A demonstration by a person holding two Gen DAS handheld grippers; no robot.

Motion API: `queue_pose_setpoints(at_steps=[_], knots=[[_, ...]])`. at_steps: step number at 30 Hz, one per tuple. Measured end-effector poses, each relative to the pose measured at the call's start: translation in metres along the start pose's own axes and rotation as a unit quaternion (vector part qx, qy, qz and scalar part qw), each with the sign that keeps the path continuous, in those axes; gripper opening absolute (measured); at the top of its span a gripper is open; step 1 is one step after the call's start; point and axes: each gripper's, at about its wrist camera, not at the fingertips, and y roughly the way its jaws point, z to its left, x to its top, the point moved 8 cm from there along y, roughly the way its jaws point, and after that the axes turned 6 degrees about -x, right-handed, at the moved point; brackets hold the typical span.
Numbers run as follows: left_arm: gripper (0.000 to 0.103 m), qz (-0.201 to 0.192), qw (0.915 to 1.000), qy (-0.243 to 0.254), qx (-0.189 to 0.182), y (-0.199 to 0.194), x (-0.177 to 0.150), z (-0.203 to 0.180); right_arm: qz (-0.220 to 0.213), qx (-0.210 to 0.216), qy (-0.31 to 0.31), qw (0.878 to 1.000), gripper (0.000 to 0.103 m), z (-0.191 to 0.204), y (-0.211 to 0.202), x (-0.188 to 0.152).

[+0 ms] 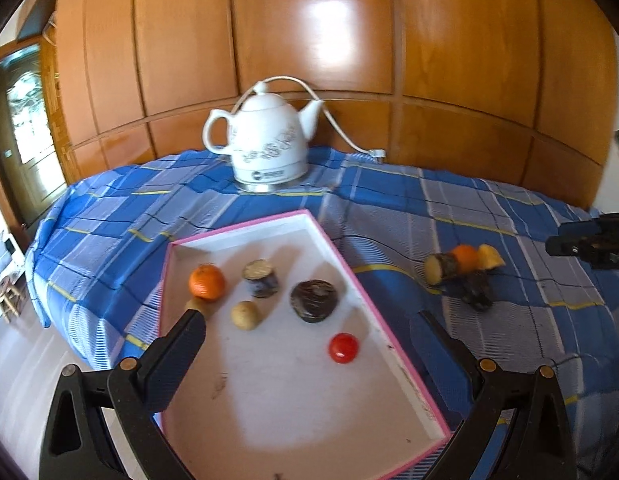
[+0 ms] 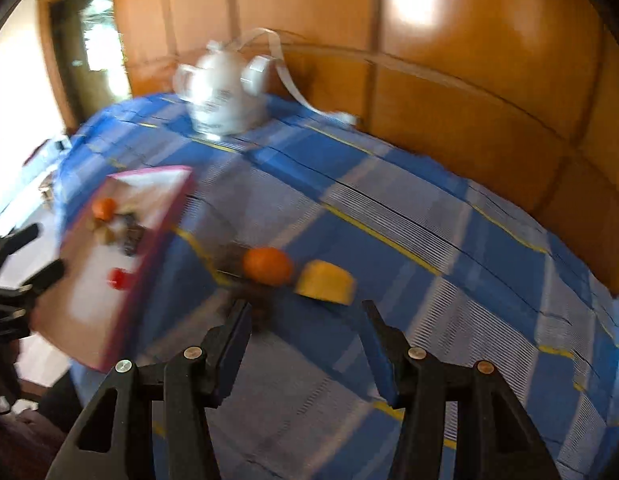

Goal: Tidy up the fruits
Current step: 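Reach the left gripper to the second mandarin orange and close on it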

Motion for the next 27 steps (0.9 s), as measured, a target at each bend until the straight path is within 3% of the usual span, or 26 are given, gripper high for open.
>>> queue_pose_setpoints(at_steps=[3,8,16,22,27], knots=[[0.103,0.010,0.9998,0.009,-0.015,0.004,-0.001,-0.010,0.036,-0.020,0.024,0.999,0.055,-0.032,0.017,-0.014],[0.103,0.039,0.9978,0.022,-0.049,0.012,-0.001,-0.027,0.086,-0.001,0.103,0.991,0.055,-0.070,0.044,-0.041],[0.099,0.072,0.9932,0.059,-0.069,0.033,0.014,-0.060,0.096,0.009,0.101,0.990,0.056,-0.063,0.043,-0.041],[0.083,0.122,0.9848,0.052,-0.113,0.062,0.021,-0.082,0.089,0.014,0.103,0.991,0.056,-0.058,0.042,-0.037],[0.058,0.160,0.9754,0.039,-0.147,0.088,0.024,-0.101,0.079,0.014,0.114,0.990,0.056,-0.062,0.038,-0.032]])
